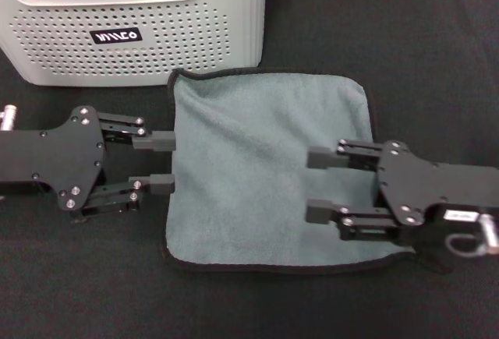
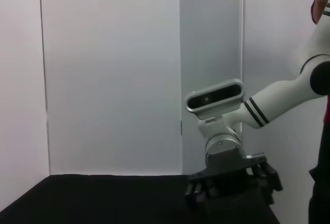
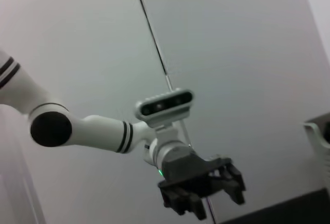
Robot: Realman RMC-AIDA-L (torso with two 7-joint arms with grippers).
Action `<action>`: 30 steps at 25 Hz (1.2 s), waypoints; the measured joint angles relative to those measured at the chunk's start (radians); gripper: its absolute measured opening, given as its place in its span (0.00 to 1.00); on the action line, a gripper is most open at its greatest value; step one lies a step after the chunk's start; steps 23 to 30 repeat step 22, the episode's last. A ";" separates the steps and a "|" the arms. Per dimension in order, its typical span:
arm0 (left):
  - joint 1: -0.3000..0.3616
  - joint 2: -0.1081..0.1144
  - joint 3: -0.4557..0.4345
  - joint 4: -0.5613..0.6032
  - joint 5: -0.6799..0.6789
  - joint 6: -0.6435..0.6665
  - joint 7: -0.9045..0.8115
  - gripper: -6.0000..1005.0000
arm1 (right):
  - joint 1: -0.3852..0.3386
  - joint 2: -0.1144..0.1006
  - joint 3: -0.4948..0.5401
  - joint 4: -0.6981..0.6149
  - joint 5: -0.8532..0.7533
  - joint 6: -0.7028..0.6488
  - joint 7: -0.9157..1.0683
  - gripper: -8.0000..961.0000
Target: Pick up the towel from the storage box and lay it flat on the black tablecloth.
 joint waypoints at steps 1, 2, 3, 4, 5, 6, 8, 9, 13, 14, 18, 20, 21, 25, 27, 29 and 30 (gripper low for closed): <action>0.002 -0.002 -0.008 0.000 0.004 -0.001 -0.004 0.44 | 0.006 0.000 -0.016 0.002 0.017 0.010 -0.007 0.73; 0.003 -0.004 -0.025 0.000 0.010 -0.001 -0.010 0.44 | 0.011 0.000 -0.028 0.003 0.030 0.019 -0.015 0.74; 0.004 -0.007 -0.045 0.000 0.018 -0.001 -0.016 0.44 | 0.014 0.000 -0.035 0.003 0.037 0.024 -0.019 0.74; 0.006 -0.011 -0.071 0.001 0.024 -0.001 -0.021 0.44 | 0.017 0.000 -0.040 0.003 0.043 0.029 -0.023 0.74; 0.008 -0.013 -0.087 0.001 0.026 0.000 -0.025 0.44 | 0.020 0.000 -0.043 0.004 0.046 0.031 -0.026 0.74; 0.010 -0.014 -0.101 0.001 0.027 0.000 -0.029 0.46 | 0.021 0.000 -0.045 0.004 0.047 0.033 -0.029 0.74; 0.012 -0.015 -0.108 0.001 0.029 0.000 -0.035 0.48 | 0.022 0.000 -0.051 0.004 0.053 0.036 -0.035 0.74; 0.011 -0.015 -0.108 0.001 0.030 0.001 -0.039 0.50 | 0.022 0.000 -0.055 0.004 0.056 0.037 -0.038 0.74; 0.003 -0.015 -0.108 0.001 0.049 0.001 -0.058 0.58 | 0.022 0.000 -0.068 0.000 0.067 0.041 -0.052 0.75; 0.001 -0.015 -0.108 0.002 0.052 0.001 -0.062 0.61 | 0.023 0.000 -0.069 -0.002 0.068 0.041 -0.053 0.75; -0.001 -0.015 -0.109 0.002 0.053 -0.001 -0.068 0.67 | 0.024 0.000 -0.070 -0.005 0.071 0.036 -0.071 0.75; -0.001 -0.015 -0.109 0.002 0.053 -0.002 -0.074 0.67 | 0.024 0.000 -0.070 -0.005 0.072 0.033 -0.078 0.75; -0.001 -0.015 -0.109 0.002 0.054 -0.003 -0.076 0.67 | 0.025 0.000 -0.070 -0.004 0.073 0.033 -0.081 0.75; -0.001 -0.015 -0.109 0.002 0.054 -0.003 -0.078 0.67 | 0.026 0.000 -0.070 -0.003 0.075 0.033 -0.083 0.75; -0.001 -0.015 -0.109 0.002 0.054 -0.003 -0.078 0.67 | 0.026 0.000 -0.070 -0.003 0.075 0.033 -0.083 0.75; -0.001 -0.015 -0.109 0.002 0.054 -0.003 -0.078 0.67 | 0.026 0.000 -0.070 -0.003 0.075 0.033 -0.083 0.75; -0.001 -0.015 -0.109 0.002 0.054 -0.003 -0.078 0.67 | 0.026 0.000 -0.070 -0.003 0.075 0.033 -0.083 0.75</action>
